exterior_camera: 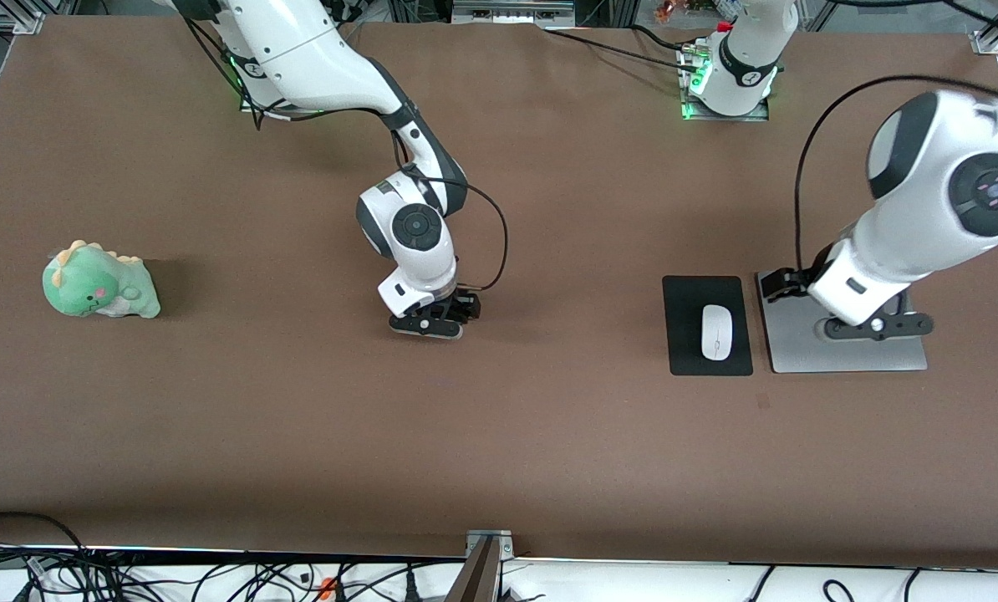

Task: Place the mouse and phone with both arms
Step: 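Release the mouse and raise the left gripper while the right gripper grasps the phone, then carry the black phone with the right gripper toward the green dinosaur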

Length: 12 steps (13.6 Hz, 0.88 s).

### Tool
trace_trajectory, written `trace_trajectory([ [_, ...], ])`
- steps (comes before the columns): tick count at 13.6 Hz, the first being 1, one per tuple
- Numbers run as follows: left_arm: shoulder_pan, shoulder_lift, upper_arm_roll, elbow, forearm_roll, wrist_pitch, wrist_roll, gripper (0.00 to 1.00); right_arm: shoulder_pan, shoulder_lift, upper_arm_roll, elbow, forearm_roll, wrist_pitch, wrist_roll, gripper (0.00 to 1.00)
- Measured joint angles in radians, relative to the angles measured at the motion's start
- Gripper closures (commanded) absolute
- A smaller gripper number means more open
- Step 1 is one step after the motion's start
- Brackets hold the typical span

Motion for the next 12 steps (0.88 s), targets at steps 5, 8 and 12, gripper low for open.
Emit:
trace_trajectory([
  [5, -0.024, -0.106, 0.013, 0.087, -0.034, -0.167, 0.047, 0.0, 0.008, 0.012, 0.0, 0.012, 0.0, 0.002, 0.006, 0.31],
  [8, -0.209, -0.196, 0.228, 0.088, -0.119, -0.226, 0.083, 0.0, 0.011, 0.008, 0.0, 0.019, 0.0, -0.007, 0.005, 0.52],
  [12, -0.365, -0.226, 0.513, 0.08, -0.211, -0.224, 0.158, 0.0, 0.008, 0.01, -0.003, 0.033, 0.0, -0.05, 0.002, 0.61],
])
